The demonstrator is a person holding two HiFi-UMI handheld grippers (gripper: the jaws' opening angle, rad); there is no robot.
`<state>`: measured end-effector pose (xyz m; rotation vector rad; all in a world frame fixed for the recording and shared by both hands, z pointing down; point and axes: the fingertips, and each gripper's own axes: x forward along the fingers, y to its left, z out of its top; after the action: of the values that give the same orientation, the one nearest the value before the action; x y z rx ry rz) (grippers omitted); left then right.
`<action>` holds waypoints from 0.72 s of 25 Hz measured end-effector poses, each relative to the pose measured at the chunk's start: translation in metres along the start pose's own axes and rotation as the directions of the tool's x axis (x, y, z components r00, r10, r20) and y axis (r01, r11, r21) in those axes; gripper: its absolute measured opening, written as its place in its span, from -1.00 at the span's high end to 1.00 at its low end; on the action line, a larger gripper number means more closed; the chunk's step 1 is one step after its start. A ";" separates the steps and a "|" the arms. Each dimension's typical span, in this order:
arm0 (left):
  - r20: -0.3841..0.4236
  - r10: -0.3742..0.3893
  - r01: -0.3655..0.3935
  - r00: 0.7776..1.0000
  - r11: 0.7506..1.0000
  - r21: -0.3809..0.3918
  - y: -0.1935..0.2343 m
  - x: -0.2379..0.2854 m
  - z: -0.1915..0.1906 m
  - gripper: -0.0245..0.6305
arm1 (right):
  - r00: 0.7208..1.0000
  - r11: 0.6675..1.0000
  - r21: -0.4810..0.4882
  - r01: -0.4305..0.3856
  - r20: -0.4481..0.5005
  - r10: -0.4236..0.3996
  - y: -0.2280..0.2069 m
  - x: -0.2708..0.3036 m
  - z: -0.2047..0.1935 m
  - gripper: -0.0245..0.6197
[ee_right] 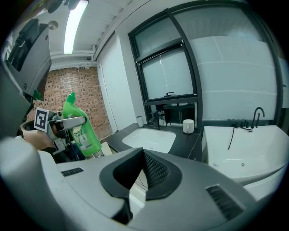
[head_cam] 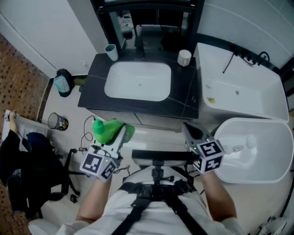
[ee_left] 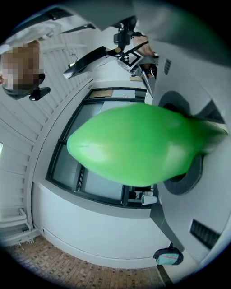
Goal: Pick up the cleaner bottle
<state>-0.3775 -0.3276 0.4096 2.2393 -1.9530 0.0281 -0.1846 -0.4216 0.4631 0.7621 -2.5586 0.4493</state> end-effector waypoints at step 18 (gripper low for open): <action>-0.001 -0.012 0.012 1.000 1.000 0.008 -0.002 0.007 0.005 0.43 | 1.000 1.000 -0.008 -0.013 -0.014 0.013 -0.002 0.004 0.002 0.92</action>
<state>-0.3748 -0.3347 0.4052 2.2550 -1.9428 0.0346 -0.1868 -0.4256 0.4635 0.7375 -2.5527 0.4464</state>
